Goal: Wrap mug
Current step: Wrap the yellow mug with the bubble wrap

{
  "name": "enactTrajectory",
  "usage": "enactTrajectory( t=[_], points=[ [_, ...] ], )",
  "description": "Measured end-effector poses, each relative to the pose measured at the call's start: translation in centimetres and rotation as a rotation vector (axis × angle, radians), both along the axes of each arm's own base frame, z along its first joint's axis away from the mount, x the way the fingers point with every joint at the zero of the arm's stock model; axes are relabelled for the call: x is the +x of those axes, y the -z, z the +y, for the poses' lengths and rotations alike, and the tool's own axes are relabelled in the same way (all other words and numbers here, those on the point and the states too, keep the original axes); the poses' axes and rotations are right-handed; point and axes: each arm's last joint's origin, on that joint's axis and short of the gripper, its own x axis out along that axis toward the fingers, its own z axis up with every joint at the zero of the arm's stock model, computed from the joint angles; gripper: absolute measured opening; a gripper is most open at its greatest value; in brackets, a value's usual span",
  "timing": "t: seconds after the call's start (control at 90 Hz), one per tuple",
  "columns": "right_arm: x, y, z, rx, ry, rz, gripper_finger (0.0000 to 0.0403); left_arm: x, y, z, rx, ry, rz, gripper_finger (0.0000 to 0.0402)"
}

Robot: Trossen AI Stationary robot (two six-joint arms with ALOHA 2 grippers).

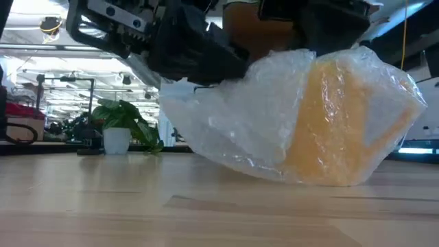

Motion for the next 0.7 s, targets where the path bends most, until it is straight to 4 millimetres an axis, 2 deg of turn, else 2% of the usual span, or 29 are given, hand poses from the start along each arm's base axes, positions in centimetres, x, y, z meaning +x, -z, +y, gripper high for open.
enactTrajectory(
  t=[0.167, 0.422, 0.511, 0.7],
  points=[
    [0.0, 0.0, 0.1, 0.015, 0.003, 0.008, 0.0000, -0.6, -0.3, -0.4, 0.009, 0.010, 0.046, 0.0000],
    [0.0, 0.5, 0.1, 0.020, 0.003, 0.018, 0.0000, -2.7, -2.6, -1.6, 0.010, 0.051, 0.115, 0.0000],
    [-0.3, 1.1, 0.0, 0.023, 0.018, 0.031, 0.0000, -3.4, -2.2, -2.0, 0.024, 0.038, 0.191, 0.0000],
    [-0.6, 2.6, -0.1, 0.072, 0.038, -0.001, 0.0000, -3.7, -0.5, -2.9, 0.039, 0.026, 0.205, 0.0000]
  ],
)
